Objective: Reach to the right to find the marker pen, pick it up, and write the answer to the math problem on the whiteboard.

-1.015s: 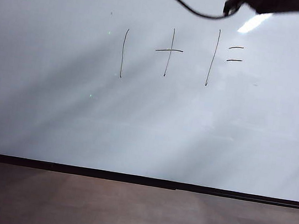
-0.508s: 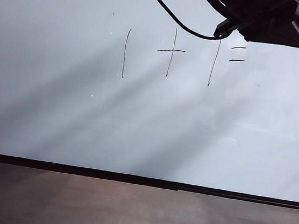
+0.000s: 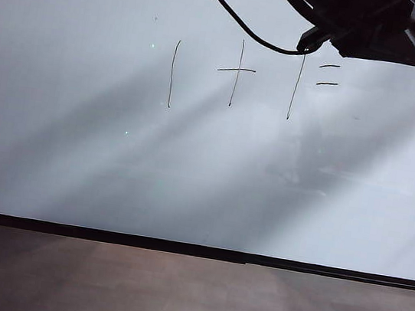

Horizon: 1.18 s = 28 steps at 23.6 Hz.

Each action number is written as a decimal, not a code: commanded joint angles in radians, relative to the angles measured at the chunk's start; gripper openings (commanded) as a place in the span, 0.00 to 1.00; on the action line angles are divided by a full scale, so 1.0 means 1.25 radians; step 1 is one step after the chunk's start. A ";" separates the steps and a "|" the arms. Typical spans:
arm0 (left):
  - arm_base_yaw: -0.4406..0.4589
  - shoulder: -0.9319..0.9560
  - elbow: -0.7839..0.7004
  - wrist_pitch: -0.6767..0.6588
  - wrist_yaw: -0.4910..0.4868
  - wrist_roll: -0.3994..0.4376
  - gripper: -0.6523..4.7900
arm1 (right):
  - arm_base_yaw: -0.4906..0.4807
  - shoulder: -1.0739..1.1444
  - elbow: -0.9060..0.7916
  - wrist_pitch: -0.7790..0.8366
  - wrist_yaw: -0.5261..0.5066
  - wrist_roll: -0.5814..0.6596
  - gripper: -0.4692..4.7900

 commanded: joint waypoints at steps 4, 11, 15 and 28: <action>0.000 -0.004 0.005 0.009 0.002 0.003 0.11 | -0.039 0.269 0.002 0.162 -0.235 0.006 0.71; 0.000 -0.004 0.005 0.010 0.001 0.003 0.11 | -0.006 0.492 0.002 0.330 -0.313 0.015 0.81; 0.000 -0.004 0.005 0.010 0.002 0.003 0.11 | 0.004 0.511 0.001 0.334 -0.322 0.006 0.81; 0.039 -0.005 0.005 0.028 -0.002 0.003 0.11 | 0.011 0.510 0.001 0.337 -0.343 0.015 0.85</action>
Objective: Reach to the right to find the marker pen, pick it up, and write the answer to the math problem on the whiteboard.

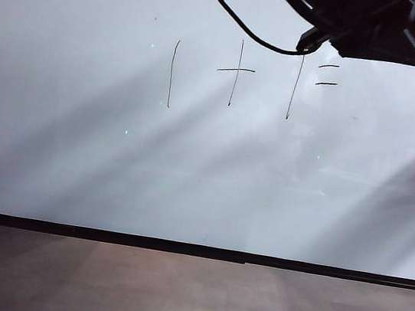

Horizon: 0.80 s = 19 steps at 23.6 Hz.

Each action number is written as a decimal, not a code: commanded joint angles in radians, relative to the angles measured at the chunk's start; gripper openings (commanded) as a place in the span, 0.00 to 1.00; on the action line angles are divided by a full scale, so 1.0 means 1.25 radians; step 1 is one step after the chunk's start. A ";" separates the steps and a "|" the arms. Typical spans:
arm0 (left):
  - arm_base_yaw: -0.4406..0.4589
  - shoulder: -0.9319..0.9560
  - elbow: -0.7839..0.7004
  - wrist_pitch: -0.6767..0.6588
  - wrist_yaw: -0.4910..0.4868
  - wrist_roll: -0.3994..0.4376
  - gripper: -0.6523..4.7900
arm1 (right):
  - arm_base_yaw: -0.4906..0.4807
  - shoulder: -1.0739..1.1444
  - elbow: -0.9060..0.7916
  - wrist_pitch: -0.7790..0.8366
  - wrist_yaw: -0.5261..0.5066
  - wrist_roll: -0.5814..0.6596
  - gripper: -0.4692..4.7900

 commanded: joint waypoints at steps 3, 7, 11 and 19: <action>0.072 -0.005 0.005 0.016 -0.007 0.003 0.11 | 0.022 -0.002 0.001 0.011 0.026 -0.053 0.85; 0.082 -0.005 0.005 0.022 -0.020 0.003 0.11 | 0.039 0.012 0.003 0.014 0.068 -0.092 0.85; 0.084 -0.005 0.006 0.023 -0.020 0.003 0.11 | 0.043 0.065 0.018 0.017 0.065 -0.095 0.80; 0.108 -0.005 0.006 0.028 -0.021 0.003 0.11 | 0.054 0.152 0.046 0.056 0.052 -0.152 0.79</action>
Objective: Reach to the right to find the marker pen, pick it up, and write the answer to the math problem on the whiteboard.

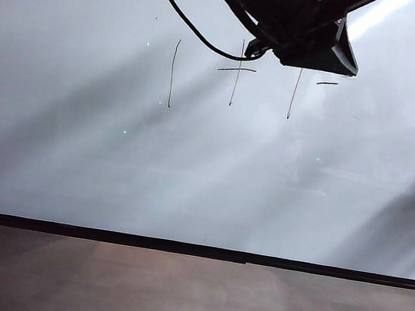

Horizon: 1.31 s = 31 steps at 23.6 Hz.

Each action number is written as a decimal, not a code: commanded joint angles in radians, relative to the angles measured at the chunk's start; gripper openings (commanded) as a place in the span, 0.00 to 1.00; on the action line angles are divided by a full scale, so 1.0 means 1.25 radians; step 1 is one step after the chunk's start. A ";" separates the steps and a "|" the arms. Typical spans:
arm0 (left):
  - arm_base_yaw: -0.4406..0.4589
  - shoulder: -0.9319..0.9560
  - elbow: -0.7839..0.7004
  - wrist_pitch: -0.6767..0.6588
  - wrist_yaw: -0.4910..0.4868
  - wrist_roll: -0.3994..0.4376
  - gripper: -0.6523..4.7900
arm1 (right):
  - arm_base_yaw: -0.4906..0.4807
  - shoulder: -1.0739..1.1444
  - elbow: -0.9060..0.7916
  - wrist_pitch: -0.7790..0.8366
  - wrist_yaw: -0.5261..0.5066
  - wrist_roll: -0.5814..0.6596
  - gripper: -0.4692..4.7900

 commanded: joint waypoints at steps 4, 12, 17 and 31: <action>0.007 -0.005 0.005 0.020 0.001 0.003 0.11 | 0.009 0.007 0.019 0.013 -0.003 -0.097 0.76; 0.007 -0.005 0.005 0.022 0.001 0.003 0.11 | 0.013 0.013 0.048 -0.027 -0.002 -0.128 0.68; 0.007 -0.005 0.005 0.022 0.001 0.003 0.11 | 0.030 0.026 0.048 -0.038 0.013 -0.142 0.61; 0.007 -0.005 0.005 0.039 0.001 0.003 0.11 | 0.037 0.031 0.049 -0.023 0.052 -0.140 0.57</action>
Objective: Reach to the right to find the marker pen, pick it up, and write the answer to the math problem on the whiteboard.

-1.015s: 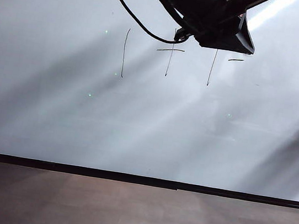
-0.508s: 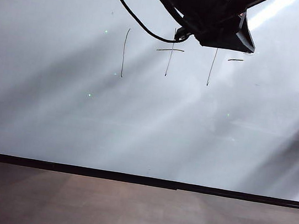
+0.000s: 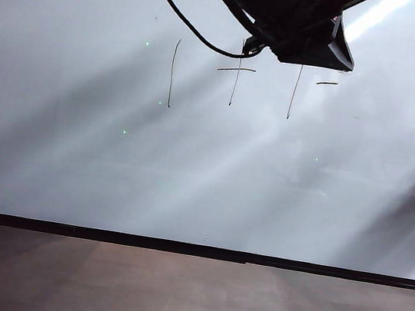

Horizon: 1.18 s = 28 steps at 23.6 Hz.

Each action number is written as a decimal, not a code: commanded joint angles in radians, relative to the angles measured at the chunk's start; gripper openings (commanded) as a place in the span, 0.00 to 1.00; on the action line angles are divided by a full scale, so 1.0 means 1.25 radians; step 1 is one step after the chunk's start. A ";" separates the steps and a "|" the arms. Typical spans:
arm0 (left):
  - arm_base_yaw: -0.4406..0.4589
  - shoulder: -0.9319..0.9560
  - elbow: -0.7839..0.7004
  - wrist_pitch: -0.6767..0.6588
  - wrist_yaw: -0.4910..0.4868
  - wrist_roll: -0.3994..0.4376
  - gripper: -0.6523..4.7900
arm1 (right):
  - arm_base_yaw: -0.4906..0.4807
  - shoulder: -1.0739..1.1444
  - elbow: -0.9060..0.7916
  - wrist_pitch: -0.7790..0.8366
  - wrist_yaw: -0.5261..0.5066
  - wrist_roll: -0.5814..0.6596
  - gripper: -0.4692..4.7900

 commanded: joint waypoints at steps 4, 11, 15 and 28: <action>-0.001 -0.005 0.005 0.030 0.001 0.003 0.11 | 0.001 -0.003 0.006 0.023 0.034 0.011 0.56; -0.001 -0.005 0.005 0.032 0.001 0.003 0.11 | 0.001 -0.003 0.006 0.027 0.037 0.020 0.41; -0.001 -0.005 0.005 0.034 0.001 0.003 0.11 | 0.001 -0.003 0.007 0.030 0.037 0.020 0.08; 0.000 -0.015 0.005 0.317 -0.002 0.003 0.11 | -0.175 -0.461 -0.007 -0.289 0.192 0.177 0.07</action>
